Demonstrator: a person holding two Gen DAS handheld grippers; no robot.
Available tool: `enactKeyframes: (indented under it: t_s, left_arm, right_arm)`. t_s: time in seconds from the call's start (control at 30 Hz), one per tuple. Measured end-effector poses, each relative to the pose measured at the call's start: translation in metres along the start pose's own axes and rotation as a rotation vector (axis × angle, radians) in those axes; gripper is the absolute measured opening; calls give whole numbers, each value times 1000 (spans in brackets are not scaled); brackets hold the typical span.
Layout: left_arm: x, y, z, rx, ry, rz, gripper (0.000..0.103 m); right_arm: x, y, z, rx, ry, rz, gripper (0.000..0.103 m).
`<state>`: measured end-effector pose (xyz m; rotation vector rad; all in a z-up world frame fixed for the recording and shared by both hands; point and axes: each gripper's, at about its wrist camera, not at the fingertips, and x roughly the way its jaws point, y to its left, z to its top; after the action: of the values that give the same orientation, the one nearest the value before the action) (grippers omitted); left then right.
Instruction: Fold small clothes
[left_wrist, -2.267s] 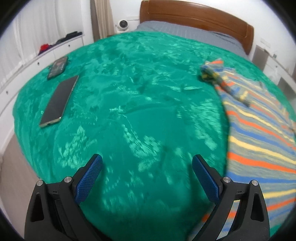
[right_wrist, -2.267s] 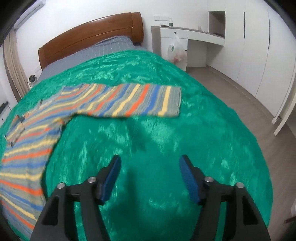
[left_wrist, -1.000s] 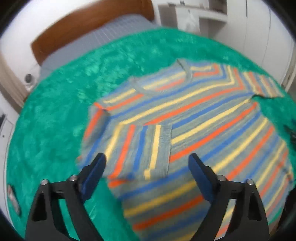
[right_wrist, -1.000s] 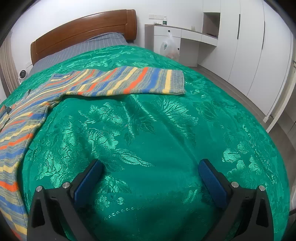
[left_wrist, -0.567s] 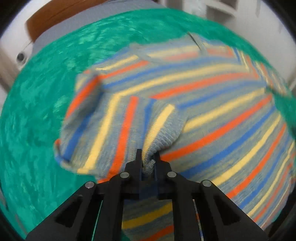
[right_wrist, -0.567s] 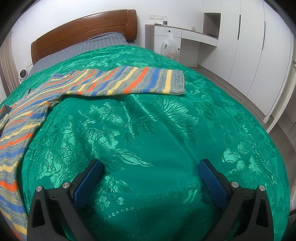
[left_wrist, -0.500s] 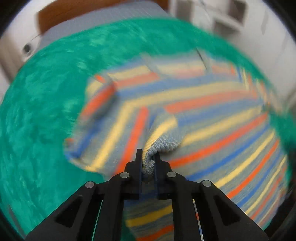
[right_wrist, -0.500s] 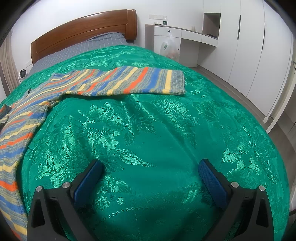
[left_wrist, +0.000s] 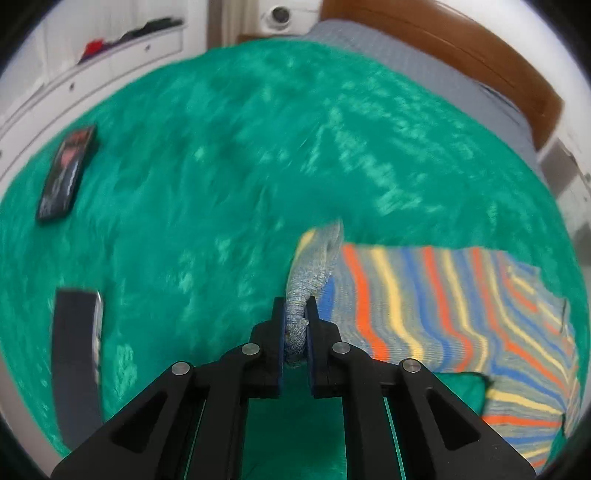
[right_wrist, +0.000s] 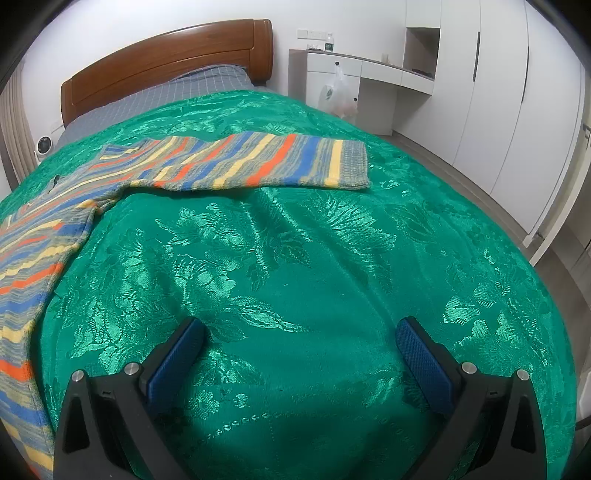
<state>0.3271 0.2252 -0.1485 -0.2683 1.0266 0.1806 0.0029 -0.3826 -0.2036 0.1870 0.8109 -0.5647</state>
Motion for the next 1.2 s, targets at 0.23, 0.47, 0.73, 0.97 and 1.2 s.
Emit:
enactKeyframes:
  t_s: [0.23,0.47,0.73,0.97,1.2]
  left_arm:
    - [21,20,-19,-89,50,2,6]
    - [11,26,-16,-80,18,-64,24]
    - [-23,79,-16,-151,-30,-142,49]
    - [-3,31,-28,8,26,-212,82]
    - [16,29,-37,15,79,-86,6]
  right_arm:
    - [0,0,0,0,0,0,103]
    - [0,1,0,0,0,0,103]
    - [0,1,0,-1,-1,-1,103]
    - [1,0,-1,-3,-6,-8,103]
    - [1,0,-1,-4,-6,-9,103]
